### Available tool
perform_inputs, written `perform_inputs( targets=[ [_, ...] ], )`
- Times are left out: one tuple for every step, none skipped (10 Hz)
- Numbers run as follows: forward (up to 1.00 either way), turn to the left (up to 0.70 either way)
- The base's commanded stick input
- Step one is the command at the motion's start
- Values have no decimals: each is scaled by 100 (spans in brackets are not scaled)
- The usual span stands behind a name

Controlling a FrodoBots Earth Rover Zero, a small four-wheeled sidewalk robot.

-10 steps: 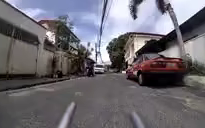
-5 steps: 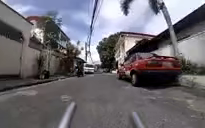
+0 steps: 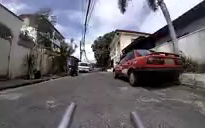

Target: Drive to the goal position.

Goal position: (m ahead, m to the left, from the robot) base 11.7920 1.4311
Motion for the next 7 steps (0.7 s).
perform_inputs(
  targets=[
    [85, 0],
    [85, 0],
    [85, 0],
    [85, -1],
    [85, -4],
    [85, -27],
    [85, -34]
  ],
)
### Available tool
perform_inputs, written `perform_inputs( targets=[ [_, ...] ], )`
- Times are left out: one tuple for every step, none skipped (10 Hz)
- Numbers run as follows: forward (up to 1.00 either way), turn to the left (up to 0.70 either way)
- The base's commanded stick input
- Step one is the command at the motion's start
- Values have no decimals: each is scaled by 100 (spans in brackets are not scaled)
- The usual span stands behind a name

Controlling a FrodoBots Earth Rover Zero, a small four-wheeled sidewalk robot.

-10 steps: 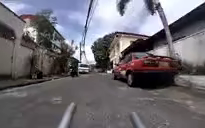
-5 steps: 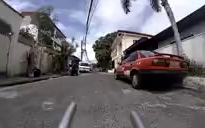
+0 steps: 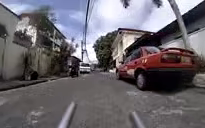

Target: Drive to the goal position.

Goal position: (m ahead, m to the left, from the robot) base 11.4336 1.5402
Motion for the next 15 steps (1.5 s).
perform_inputs(
  targets=[
    [85, -34],
    [85, -17],
    [85, -5],
    [85, 0],
    [85, 0],
    [85, 0],
    [85, 0],
    [85, 0],
    [85, 0],
    [85, 0],
    [85, 0],
    [85, 0],
    [85, 0],
    [85, 0],
    [85, 0]
  ],
)
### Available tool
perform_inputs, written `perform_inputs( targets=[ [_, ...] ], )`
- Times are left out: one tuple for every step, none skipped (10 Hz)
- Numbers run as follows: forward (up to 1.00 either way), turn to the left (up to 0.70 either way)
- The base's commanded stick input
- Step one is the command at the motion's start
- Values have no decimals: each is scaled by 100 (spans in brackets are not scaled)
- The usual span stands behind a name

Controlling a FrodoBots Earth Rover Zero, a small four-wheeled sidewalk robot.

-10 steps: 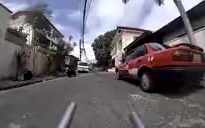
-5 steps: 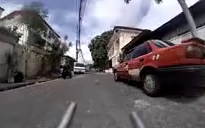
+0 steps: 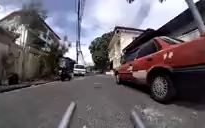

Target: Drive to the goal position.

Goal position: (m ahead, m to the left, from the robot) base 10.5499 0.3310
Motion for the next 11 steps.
perform_inputs(
  targets=[
    [85, 0],
    [85, 0],
    [85, 0],
    [85, -30],
    [85, -34],
    [85, -34],
    [85, -3],
    [85, 0],
    [85, 0],
    [85, 0],
    [85, 0]
  ],
)
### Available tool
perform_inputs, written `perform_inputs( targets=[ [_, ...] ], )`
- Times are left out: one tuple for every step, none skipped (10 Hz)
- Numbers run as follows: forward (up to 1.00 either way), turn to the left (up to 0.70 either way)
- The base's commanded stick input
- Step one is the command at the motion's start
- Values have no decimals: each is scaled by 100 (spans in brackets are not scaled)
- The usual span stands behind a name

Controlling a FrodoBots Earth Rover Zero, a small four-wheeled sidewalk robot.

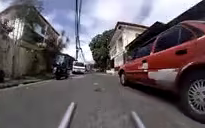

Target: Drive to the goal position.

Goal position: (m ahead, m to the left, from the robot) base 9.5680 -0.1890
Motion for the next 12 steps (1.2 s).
perform_inputs(
  targets=[
    [85, 0],
    [85, 0],
    [85, 0],
    [85, 0],
    [85, 0],
    [85, 0],
    [85, 0],
    [85, 0],
    [85, 0],
    [85, 0],
    [85, 0],
    [85, -6]
  ],
)
